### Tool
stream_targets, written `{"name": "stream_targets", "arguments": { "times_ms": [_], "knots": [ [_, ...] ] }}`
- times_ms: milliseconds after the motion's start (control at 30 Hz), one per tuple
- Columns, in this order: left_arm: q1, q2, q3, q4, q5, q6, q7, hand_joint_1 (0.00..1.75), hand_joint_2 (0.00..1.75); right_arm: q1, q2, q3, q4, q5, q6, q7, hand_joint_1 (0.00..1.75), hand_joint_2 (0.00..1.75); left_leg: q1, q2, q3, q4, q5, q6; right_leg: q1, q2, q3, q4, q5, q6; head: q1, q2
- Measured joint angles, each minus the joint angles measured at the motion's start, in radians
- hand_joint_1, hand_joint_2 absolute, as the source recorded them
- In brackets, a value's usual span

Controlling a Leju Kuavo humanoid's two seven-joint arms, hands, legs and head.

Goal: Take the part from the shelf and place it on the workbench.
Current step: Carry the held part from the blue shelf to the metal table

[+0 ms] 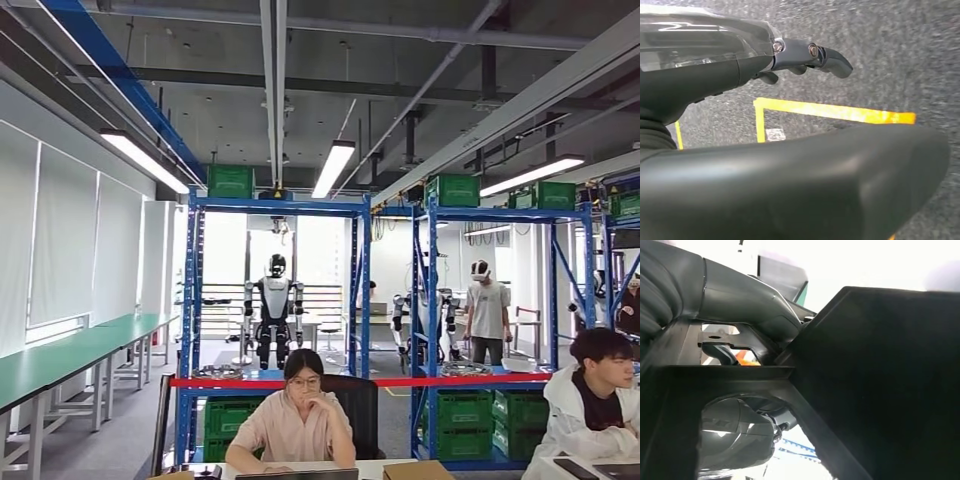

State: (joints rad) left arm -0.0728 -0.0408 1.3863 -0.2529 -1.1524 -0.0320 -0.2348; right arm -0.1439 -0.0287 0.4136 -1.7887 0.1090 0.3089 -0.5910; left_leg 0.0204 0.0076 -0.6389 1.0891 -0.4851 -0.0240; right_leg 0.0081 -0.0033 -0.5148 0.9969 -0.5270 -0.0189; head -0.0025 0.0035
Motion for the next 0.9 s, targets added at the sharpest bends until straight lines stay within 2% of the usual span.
{"name": "stream_targets", "arguments": {
  "times_ms": [33, 67, 133, 200, 233, 300, 333, 367, 400, 467, 500, 533, 600, 667, 700, 767, 833, 867, 900],
  "knots": [
    [-0.001, 0.000, 0.000, 0.000, 0.000, 0.000, 0.001, 0.00, 1.75, -0.004, 0.000, 0.000, 0.000, 0.004, 0.000, 0.002, 1.75, 1.75, -0.001, 0.000, 0.007, -0.031, 0.016, 0.007, 0.001, 0.001, 0.001, 0.004, -0.007, 0.006, 0.000, 0.000],
    [-0.001, 0.000, 0.000, 0.000, 0.000, 0.000, 0.002, 0.00, 1.75, -0.009, 0.000, 0.000, 0.000, 0.008, 0.001, 0.004, 1.75, 1.75, -0.004, 0.000, 0.007, -0.041, 0.016, 0.016, 0.001, 0.002, -0.001, 0.008, -0.011, 0.012, 0.000, 0.000],
    [-0.001, 0.000, 0.000, 0.000, -0.001, 0.000, 0.005, 0.00, 1.75, -0.022, 0.000, 0.002, 0.000, 0.015, 0.003, 0.012, 1.75, 1.75, -0.006, 0.000, 0.006, -0.041, 0.016, 0.031, 0.001, 0.002, -0.004, 0.013, -0.021, 0.022, 0.000, 0.001],
    [-0.002, 0.000, -0.001, 0.000, -0.005, -0.001, 0.009, 0.00, 1.75, -0.043, 0.000, 0.004, 0.002, 0.020, 0.002, 0.020, 1.75, 1.75, -0.002, -0.001, 0.012, -0.043, 0.012, 0.040, -0.001, 0.002, -0.013, 0.043, -0.043, 0.032, 0.000, 0.001],
    [-0.004, 0.000, -0.002, 0.000, -0.008, -0.001, 0.012, 0.00, 1.75, -0.059, 0.000, 0.005, 0.005, 0.023, -0.002, 0.024, 1.75, 1.75, 0.000, -0.001, 0.015, -0.043, 0.010, 0.044, -0.003, 0.002, -0.034, 0.087, -0.067, 0.038, 0.000, 0.001],
    [-0.009, 0.000, -0.006, 0.000, -0.016, -0.004, 0.018, 0.00, 1.75, -0.096, 0.001, 0.007, 0.015, 0.032, -0.016, 0.036, 1.75, 1.75, 0.000, -0.001, 0.018, -0.043, 0.005, 0.050, -0.008, 0.002, -0.112, 0.229, -0.122, 0.046, 0.000, 0.000],
    [-0.011, 0.000, -0.009, 0.000, -0.021, -0.007, 0.020, 0.00, 1.75, -0.117, 0.002, 0.007, 0.022, 0.038, -0.025, 0.046, 1.75, 1.75, 0.000, -0.001, 0.020, -0.043, 0.003, 0.051, -0.009, 0.002, -0.151, 0.290, -0.136, 0.048, 0.000, 0.000],
    [-0.012, 0.000, -0.012, 0.000, -0.025, -0.010, 0.021, 0.00, 1.75, -0.139, 0.003, 0.007, 0.031, 0.046, -0.034, 0.059, 1.75, 1.75, 0.000, -0.002, 0.022, -0.043, 0.001, 0.051, -0.009, 0.002, -0.174, 0.319, -0.131, 0.047, 0.000, 0.000],
    [-0.013, 0.000, -0.016, 0.000, -0.031, -0.013, 0.021, 0.00, 1.75, -0.167, 0.004, 0.007, 0.041, 0.056, -0.042, 0.073, 1.75, 1.75, -0.001, -0.002, 0.026, -0.043, -0.001, 0.051, -0.009, 0.002, -0.178, 0.304, -0.104, 0.046, 0.000, 0.000],
    [-0.016, 0.000, -0.025, 0.000, -0.042, -0.019, 0.021, 0.00, 1.75, -0.234, 0.009, 0.003, 0.065, 0.081, -0.060, 0.105, 1.75, 1.75, -0.002, -0.004, 0.034, -0.044, -0.005, 0.049, -0.007, 0.004, -0.135, 0.177, -0.015, 0.035, 0.000, 0.000],
    [-0.019, -0.001, -0.030, 0.000, -0.047, -0.023, 0.020, 0.00, 1.75, -0.274, 0.012, 0.000, 0.083, 0.097, -0.069, 0.123, 1.75, 1.75, -0.004, -0.005, 0.036, -0.045, -0.006, 0.047, -0.004, 0.005, -0.109, 0.111, 0.018, 0.028, 0.000, 0.000],
    [-0.022, -0.001, -0.035, 0.000, -0.052, -0.027, 0.020, 0.00, 1.75, -0.316, 0.015, -0.002, 0.104, 0.114, -0.077, 0.143, 1.75, 1.75, -0.004, -0.005, 0.037, -0.046, -0.006, 0.044, 0.000, 0.006, -0.091, 0.064, 0.036, 0.021, 0.000, 0.000],
    [-0.026, -0.002, -0.044, 0.000, -0.060, -0.033, 0.018, 0.00, 1.75, -0.400, 0.021, -0.007, 0.160, 0.152, -0.088, 0.184, 1.75, 1.75, -0.004, -0.005, 0.035, -0.050, -0.004, 0.034, 0.004, 0.007, -0.081, 0.034, 0.038, 0.014, 0.000, 0.000],
    [-0.029, -0.002, -0.053, 0.000, -0.067, -0.038, 0.016, 0.00, 1.75, -0.478, 0.026, -0.011, 0.232, 0.180, -0.091, 0.217, 1.75, 1.75, -0.004, -0.005, 0.034, -0.054, -0.004, 0.023, 0.001, 0.006, -0.077, 0.018, 0.043, 0.007, 0.001, 0.000],
    [-0.029, -0.002, -0.057, 0.001, -0.070, -0.041, 0.015, 0.00, 1.75, -0.518, 0.031, -0.012, 0.275, 0.193, -0.094, 0.230, 1.75, 1.75, -0.005, -0.005, 0.029, -0.042, -0.014, 0.018, -0.002, 0.005, -0.074, 0.009, 0.048, 0.002, 0.001, 0.000],
    [-0.030, -0.004, -0.064, 0.001, -0.074, -0.045, 0.013, 0.00, 1.75, -0.597, 0.041, -0.012, 0.375, 0.223, -0.110, 0.252, 1.75, 1.75, -0.004, -0.006, -0.012, 0.043, -0.061, 0.012, -0.005, 0.002, -0.069, -0.001, 0.054, -0.003, 0.001, 0.000],
    [-0.030, -0.004, -0.073, 0.001, -0.076, -0.047, 0.012, 0.00, 1.75, -0.669, 0.047, -0.011, 0.495, 0.260, -0.136, 0.269, 1.75, 1.75, -0.003, -0.006, -0.079, 0.175, -0.112, 0.007, -0.003, 0.002, -0.069, -0.001, 0.054, -0.005, 0.001, 0.000],
    [-0.029, -0.004, -0.076, 0.001, -0.076, -0.049, 0.012, 0.00, 1.75, -0.700, 0.049, -0.011, 0.555, 0.280, -0.150, 0.275, 1.75, 1.75, -0.003, -0.006, -0.101, 0.212, -0.116, 0.005, -0.002, 0.002, -0.069, -0.001, 0.054, -0.005, 0.001, 0.000],
    [-0.028, -0.004, -0.080, 0.001, -0.077, -0.050, 0.012, 0.00, 1.75, -0.727, 0.050, -0.010, 0.611, 0.300, -0.165, 0.279, 1.75, 1.75, -0.002, -0.006, -0.105, 0.211, -0.100, 0.003, -0.002, 0.002, -0.068, 0.001, 0.052, -0.005, 0.001, 0.000]
  ]
}}
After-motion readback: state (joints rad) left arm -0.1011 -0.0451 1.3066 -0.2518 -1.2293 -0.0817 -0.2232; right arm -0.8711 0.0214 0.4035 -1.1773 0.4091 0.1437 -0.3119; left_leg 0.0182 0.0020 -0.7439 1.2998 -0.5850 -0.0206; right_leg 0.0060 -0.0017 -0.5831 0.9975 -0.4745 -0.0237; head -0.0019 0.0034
